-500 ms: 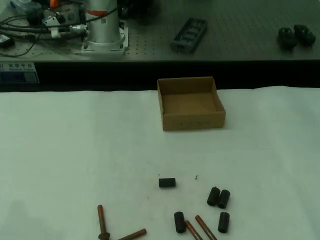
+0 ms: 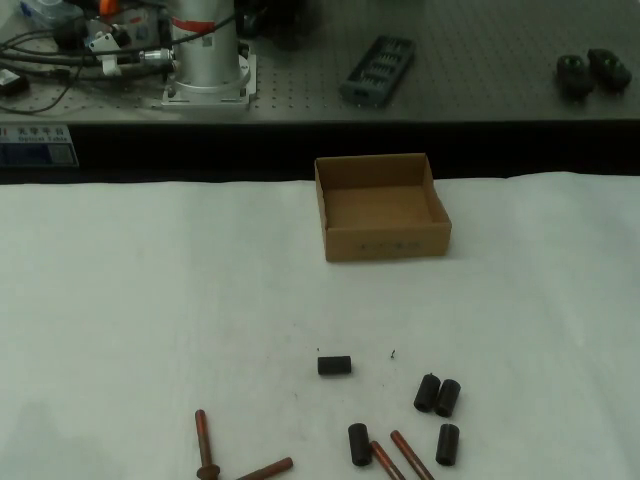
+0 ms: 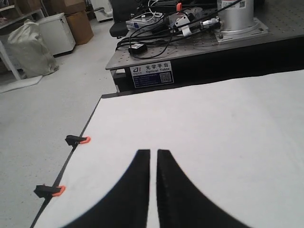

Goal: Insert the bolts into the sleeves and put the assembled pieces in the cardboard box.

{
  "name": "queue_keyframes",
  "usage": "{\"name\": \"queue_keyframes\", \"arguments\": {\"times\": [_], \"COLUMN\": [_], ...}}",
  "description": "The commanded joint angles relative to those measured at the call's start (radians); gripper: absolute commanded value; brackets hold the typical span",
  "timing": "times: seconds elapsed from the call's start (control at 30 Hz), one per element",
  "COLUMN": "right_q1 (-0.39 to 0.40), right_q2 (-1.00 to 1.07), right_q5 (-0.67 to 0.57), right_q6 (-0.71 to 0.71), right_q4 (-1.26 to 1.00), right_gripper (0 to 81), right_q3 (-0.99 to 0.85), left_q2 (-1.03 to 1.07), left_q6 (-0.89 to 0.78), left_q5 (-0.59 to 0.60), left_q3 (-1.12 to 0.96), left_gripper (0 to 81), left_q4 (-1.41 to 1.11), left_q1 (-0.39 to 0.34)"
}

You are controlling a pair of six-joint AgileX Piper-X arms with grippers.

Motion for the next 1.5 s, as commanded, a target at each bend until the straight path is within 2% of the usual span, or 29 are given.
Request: {"name": "queue_keyframes", "arguments": {"times": [0.0, 0.27, 1.47], "right_q1": [0.094, 0.094, 0.094], "right_q2": [-0.032, -0.032, -0.032], "right_q5": [0.015, 0.015, 0.015], "right_q6": [-0.015, -0.015, -0.015], "right_q4": [0.002, 0.01, 0.018], "right_gripper": [4.3, 4.3, 4.3], "right_q3": [0.002, 0.008, 0.013], "left_q2": [0.001, 0.001, 0.001], "left_q6": [-0.003, -0.268, -0.271], "left_q5": [0.024, 0.15, 0.145], "left_q3": [0.002, 0.002, 0.002], "left_gripper": [4.3, 4.3, 4.3], "left_q4": [-0.012, -0.012, -0.012], "left_q1": [0.004, 0.004, 0.004]}}
